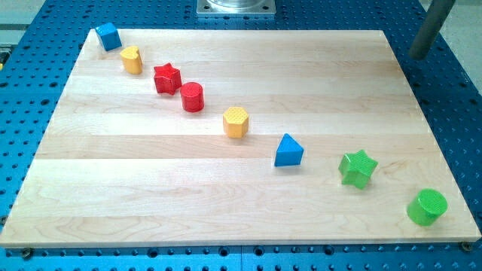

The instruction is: Adjust red circle and green star in a diagonal line

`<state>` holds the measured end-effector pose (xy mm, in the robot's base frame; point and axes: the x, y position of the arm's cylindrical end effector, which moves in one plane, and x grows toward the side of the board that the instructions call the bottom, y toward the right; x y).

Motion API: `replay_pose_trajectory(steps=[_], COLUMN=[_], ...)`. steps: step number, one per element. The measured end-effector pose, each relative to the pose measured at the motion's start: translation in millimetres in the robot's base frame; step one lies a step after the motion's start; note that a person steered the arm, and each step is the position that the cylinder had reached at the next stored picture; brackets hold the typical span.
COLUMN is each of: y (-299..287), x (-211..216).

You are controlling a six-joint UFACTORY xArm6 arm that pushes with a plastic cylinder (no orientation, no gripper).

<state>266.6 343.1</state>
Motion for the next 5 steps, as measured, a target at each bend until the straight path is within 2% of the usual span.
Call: replay_pose_trajectory(steps=[2,3,4,5], y=[-20,-63,-100,-70], x=[5,49,115,146])
